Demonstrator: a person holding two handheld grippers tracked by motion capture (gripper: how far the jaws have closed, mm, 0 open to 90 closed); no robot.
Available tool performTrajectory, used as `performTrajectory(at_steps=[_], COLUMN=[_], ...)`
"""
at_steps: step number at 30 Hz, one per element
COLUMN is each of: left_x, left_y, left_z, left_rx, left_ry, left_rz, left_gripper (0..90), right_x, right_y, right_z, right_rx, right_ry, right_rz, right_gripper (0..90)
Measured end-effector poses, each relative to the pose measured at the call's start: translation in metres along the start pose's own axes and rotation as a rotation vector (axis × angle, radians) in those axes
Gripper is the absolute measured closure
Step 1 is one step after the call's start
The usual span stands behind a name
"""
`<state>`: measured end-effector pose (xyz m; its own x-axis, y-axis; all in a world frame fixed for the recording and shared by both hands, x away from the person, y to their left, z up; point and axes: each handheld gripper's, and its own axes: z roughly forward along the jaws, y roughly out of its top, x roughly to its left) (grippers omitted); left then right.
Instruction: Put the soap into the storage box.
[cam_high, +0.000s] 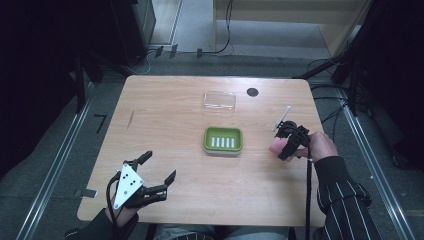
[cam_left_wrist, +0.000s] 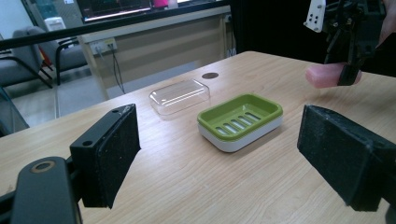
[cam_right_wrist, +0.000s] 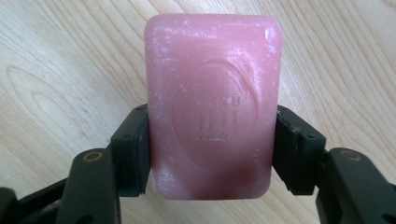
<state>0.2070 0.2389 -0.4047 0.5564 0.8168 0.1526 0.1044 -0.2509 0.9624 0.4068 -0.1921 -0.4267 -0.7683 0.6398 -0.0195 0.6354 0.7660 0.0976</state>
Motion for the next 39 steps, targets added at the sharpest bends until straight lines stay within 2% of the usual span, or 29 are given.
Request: performTrajectory(at_steps=[12, 39], left_x=[0.0, 0.001], left_y=[0.0, -0.001], left_z=[0.0, 0.001], left_rx=[0.008, 0.01], left_ry=[0.001, -0.001], left_rz=[0.001, -0.003], left_gripper=[13.6, 13.6], right_x=[0.007, 0.02], right_y=[0.017, 0.044], right_z=[-0.001, -0.012], right_rx=[-0.001, -0.025], right_ry=[0.018, 0.013], right_rz=[-0.089, -0.175], right_gripper=[39.2, 39.2])
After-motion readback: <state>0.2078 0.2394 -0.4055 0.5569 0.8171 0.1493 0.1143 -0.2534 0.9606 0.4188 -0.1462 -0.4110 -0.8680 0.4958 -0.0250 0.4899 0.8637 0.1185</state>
